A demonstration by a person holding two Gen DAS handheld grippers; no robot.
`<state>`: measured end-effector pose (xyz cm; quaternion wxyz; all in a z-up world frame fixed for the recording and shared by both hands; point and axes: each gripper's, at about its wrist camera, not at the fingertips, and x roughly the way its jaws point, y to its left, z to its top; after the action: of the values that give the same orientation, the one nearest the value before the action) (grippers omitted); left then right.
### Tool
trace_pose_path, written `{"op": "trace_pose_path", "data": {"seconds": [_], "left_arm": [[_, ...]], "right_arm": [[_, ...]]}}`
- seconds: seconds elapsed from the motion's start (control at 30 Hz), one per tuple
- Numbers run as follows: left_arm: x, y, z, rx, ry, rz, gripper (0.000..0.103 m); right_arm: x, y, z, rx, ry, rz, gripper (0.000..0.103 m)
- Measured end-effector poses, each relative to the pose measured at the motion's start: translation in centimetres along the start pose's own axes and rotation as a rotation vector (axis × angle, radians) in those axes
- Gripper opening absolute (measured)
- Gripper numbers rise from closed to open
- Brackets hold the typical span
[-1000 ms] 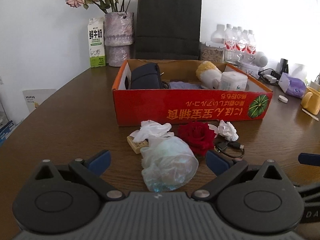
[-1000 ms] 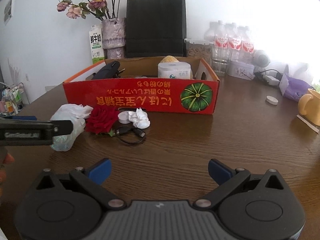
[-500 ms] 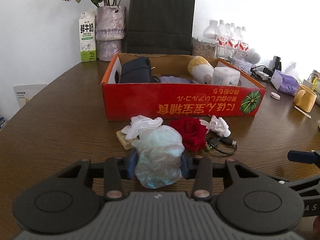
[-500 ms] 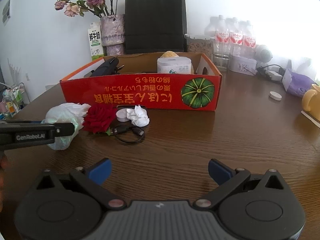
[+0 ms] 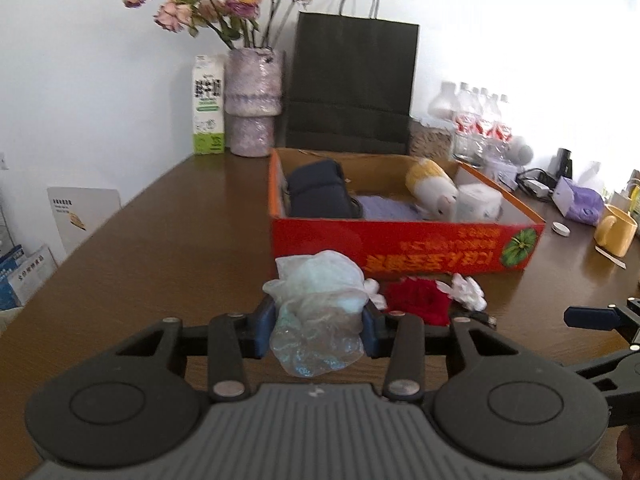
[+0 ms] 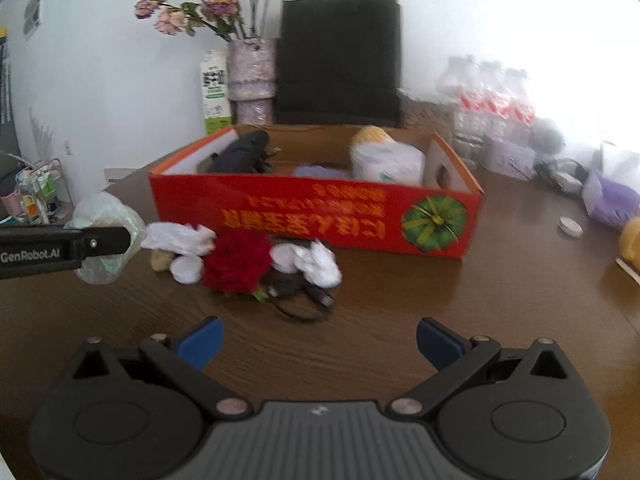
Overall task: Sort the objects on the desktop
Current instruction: 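Grasp the red rose with the right gripper while the left holds the plastic bag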
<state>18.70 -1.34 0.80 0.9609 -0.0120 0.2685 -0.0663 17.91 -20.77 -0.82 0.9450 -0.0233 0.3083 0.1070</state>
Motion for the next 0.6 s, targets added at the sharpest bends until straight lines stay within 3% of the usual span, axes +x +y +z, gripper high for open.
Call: {"op": "trace_pose_path", "data": {"seconds": [0.43, 0.6], "left_arm": [[-0.4, 4.6, 0.7, -0.032, -0.017, 0.036, 0.042], [0.0, 5.4, 0.7, -0.047, -0.009, 0.035, 0.042]], "right_arm": [[3.6, 4.1, 3.1, -0.044, -0.008, 0.032, 0.102], [5.0, 4.6, 3.7, -0.053, 0.005, 0.032, 0.09]]}}
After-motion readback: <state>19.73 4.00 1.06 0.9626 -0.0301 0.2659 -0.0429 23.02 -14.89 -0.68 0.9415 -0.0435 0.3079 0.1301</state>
